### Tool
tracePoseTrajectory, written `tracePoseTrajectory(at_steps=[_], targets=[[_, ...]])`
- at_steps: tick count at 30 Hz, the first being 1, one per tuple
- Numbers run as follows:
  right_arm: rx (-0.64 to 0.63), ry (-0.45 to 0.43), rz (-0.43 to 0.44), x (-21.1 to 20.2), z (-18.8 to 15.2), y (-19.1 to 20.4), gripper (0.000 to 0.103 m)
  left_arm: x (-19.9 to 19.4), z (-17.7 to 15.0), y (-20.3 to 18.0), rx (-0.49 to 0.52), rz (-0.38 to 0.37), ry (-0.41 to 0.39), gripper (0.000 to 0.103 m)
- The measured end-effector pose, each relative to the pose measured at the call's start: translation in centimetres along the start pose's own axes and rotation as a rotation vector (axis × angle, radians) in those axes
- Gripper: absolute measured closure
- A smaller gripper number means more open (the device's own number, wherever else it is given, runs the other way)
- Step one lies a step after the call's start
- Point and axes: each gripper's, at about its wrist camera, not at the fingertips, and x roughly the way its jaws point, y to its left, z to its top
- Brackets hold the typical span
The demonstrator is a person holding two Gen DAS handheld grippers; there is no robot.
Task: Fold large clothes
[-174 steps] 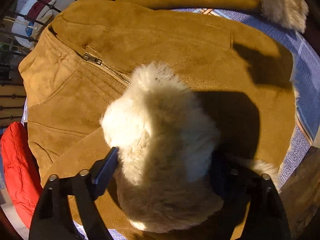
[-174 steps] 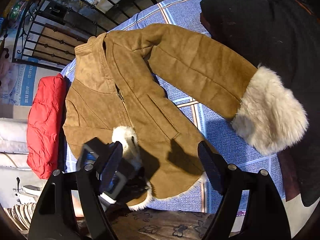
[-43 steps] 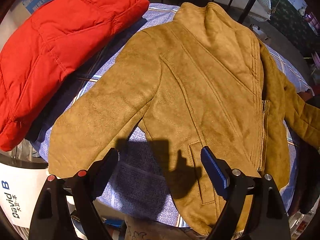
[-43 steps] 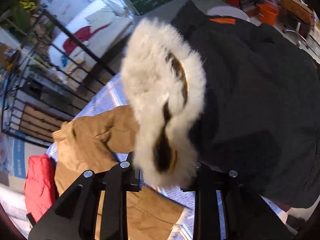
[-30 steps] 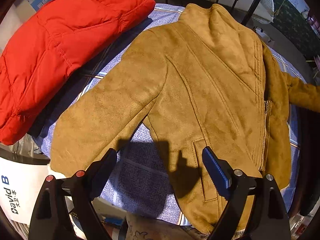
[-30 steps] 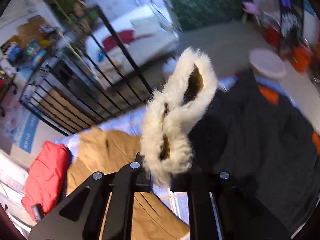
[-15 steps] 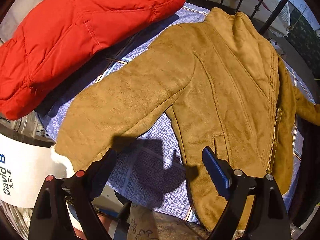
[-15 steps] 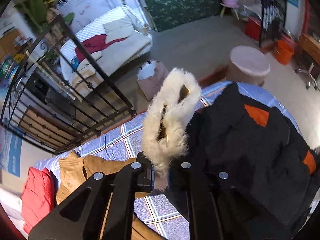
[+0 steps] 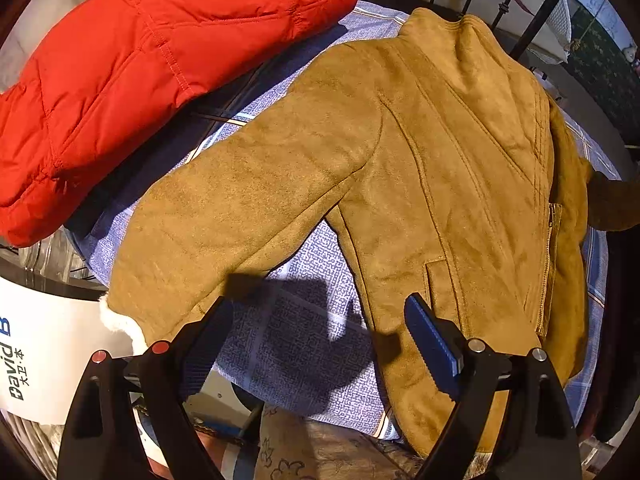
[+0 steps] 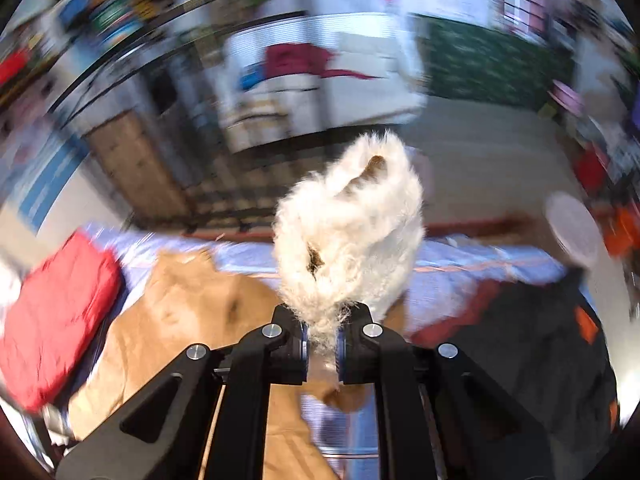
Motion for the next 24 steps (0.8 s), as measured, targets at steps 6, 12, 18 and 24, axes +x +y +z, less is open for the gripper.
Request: tracePoseTrajectory(at_steps=[6, 12, 18, 24], targets=[[-0.258, 0.066, 0.18, 3.7, -2.0, 15.7, 0.093, 0.0, -0.5, 2.3, -0.05, 0.002, 0.002, 0.018], [-0.469, 0.201, 0.195, 8.9, -8.3, 26.2, 0.093, 0.4, -1.6, 5.9, -0.132, 0.006, 0.021, 0.018], [-0.549, 0.349, 0.121, 13.9, -13.7, 28.3, 0.093, 1.3, -2.7, 9.2, -0.194, 0.022, 0.053, 0.018], [-0.616, 0.402, 0.07, 16.2, -16.8, 29.4, 0.089, 2.3, -2.1, 10.4, -0.198, 0.016, 0.077, 0.018]])
